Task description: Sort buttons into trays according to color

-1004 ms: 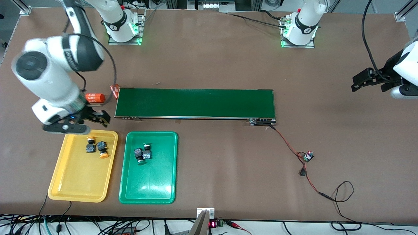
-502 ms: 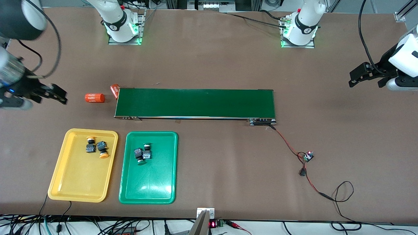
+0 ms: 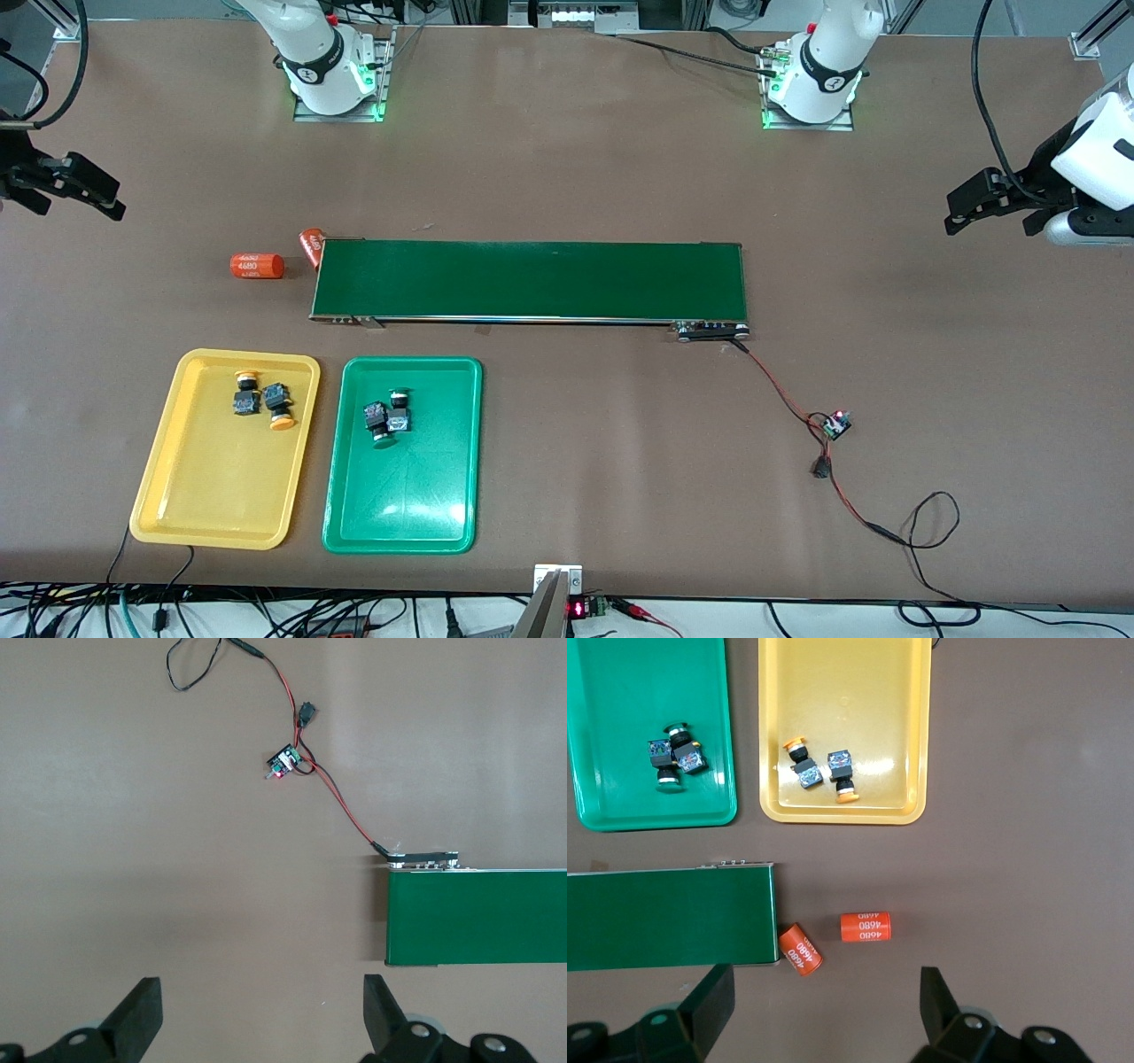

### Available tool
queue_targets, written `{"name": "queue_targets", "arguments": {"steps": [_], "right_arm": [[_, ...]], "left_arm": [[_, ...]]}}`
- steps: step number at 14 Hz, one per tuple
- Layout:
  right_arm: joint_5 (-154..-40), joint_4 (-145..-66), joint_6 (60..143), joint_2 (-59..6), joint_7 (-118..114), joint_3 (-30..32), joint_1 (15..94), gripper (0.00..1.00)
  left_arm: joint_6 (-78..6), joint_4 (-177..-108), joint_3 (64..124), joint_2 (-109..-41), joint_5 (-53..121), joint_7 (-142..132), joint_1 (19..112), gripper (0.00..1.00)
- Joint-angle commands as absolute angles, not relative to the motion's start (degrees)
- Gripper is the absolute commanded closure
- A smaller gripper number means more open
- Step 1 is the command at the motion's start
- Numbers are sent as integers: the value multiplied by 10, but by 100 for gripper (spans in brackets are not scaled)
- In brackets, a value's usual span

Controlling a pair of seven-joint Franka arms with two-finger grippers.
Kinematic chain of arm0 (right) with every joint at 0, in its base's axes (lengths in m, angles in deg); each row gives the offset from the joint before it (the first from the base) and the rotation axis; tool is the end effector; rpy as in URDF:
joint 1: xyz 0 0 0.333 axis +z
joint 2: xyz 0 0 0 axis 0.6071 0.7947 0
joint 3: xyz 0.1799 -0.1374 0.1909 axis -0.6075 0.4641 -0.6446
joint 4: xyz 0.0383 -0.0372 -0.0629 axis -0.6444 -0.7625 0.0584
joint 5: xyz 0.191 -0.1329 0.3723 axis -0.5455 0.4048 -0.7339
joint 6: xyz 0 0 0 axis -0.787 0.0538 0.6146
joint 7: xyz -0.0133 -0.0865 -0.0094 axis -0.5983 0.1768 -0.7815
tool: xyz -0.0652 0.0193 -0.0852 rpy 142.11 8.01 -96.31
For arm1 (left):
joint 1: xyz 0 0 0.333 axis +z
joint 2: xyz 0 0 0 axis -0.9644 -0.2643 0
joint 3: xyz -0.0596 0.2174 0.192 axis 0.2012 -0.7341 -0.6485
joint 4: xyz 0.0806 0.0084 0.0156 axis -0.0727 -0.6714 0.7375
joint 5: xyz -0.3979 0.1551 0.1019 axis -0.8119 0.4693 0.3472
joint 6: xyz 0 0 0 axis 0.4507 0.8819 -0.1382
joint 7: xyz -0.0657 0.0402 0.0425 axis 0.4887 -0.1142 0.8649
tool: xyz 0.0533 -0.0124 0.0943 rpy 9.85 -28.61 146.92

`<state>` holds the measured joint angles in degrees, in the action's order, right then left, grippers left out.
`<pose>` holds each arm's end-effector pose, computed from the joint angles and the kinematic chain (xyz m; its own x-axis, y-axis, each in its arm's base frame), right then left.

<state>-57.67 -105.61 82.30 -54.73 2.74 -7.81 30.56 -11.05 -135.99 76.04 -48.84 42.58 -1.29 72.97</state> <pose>0.5839 -0.0372 0.5847 0.9979 -0.0499 0.0409 -0.0517 -0.9977 0.0437 0.6006 -0.0232 0.5855 0.9999 0.0117 -0.0004 0.0117 -0.9998 0.0138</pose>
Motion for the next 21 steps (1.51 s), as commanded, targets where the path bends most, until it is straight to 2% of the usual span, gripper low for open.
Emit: {"name": "queue_targets", "arguments": {"steps": [1, 12, 15, 17, 21], "right_arm": [[-592, -1074, 821, -558, 22, -84, 298, 7], [-617, -1084, 845, -539, -14, -82, 300, 5], [-615, -1057, 840, -518, -14, -77, 326, 5], [-615, -1049, 839, -514, -14, -46, 356, 5], [-614, -1049, 839, -513, -15, -44, 357, 5]], "left_arm": [[-100, -1367, 763, -474, 427, 1, 733, 0], [-99, -1360, 765, -473, 426, 1, 732, 0], [-99, -1360, 764, -472, 426, 1, 733, 0], [-99, -1360, 764, -473, 425, 1, 733, 0], [-97, -1359, 765, -473, 426, 1, 732, 0]]}}
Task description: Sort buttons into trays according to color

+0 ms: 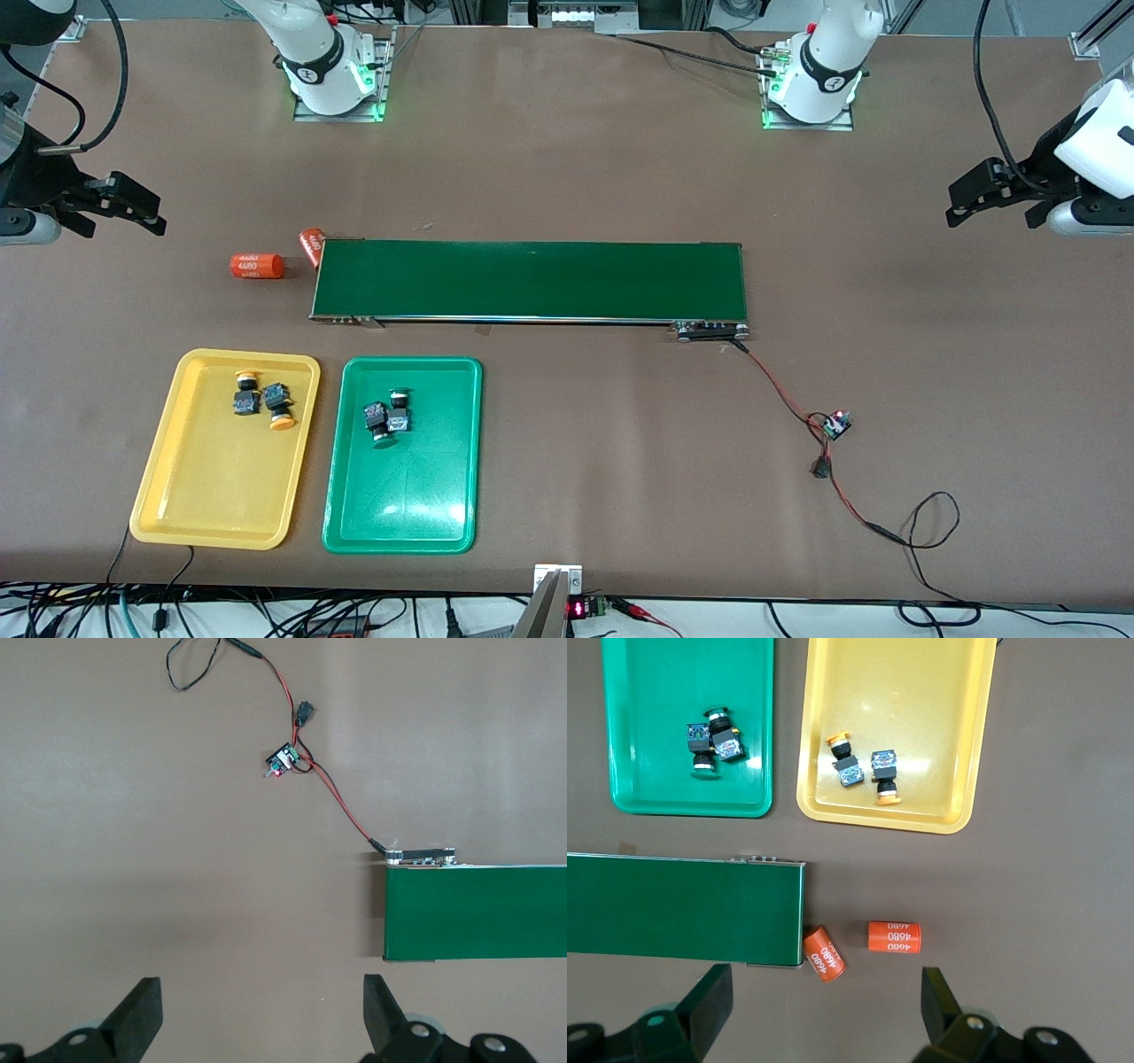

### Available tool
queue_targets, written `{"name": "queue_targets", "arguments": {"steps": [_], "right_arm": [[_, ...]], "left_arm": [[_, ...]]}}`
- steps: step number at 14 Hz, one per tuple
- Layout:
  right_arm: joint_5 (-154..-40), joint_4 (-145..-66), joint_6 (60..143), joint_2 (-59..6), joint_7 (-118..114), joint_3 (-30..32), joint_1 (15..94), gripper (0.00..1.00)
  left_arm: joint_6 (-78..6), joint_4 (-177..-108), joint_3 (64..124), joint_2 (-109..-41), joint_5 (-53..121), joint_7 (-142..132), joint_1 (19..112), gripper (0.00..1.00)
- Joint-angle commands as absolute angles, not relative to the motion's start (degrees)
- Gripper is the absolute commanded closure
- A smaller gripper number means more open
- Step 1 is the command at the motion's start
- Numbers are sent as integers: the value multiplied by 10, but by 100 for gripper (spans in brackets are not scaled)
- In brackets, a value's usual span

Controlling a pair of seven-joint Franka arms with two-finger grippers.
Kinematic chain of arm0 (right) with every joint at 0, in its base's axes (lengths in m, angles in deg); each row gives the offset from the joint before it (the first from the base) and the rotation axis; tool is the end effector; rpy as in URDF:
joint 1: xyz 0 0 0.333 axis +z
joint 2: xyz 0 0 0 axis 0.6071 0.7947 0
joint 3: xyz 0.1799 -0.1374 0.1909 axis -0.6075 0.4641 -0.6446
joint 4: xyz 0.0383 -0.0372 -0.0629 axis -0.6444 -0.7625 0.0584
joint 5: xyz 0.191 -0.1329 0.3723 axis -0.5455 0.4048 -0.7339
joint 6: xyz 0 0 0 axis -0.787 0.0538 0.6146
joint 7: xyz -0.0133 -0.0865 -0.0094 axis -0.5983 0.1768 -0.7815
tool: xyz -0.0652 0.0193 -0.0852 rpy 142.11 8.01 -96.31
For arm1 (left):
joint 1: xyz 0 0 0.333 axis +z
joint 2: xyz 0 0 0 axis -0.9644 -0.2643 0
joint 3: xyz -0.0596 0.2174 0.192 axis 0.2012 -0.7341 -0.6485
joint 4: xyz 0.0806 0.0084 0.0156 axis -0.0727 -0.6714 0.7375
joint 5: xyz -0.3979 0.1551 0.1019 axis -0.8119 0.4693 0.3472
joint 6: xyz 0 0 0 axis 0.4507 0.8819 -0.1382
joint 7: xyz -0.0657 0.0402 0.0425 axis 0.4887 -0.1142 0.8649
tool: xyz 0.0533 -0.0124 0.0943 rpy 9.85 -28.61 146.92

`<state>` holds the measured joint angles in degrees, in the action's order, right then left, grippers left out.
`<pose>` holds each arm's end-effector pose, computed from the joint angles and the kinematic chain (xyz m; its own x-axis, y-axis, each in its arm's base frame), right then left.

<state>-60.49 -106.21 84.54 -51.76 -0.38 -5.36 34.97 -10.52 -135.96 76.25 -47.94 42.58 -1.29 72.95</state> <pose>0.6006 -0.0138 0.5520 0.9993 0.0331 0.0188 0.0333 -0.9994 -0.0090 0.5955 -0.0255 0.5943 0.9999 0.0076 0.0066 0.0075 -0.9999 0.0140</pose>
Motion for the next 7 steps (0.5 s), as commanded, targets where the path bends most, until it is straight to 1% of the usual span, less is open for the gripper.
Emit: {"name": "queue_targets", "arguments": {"steps": [1, 7], "right_arm": [[-613, -1049, 839, -513, -21, -44, 356, 5], [-610, -1047, 844, -513, -43, -49, 345, 5]], "left_arm": [[-97, -1359, 765, -473, 426, 1, 732, 0], [-97, -1359, 765, -473, 426, 1, 732, 0]]}}
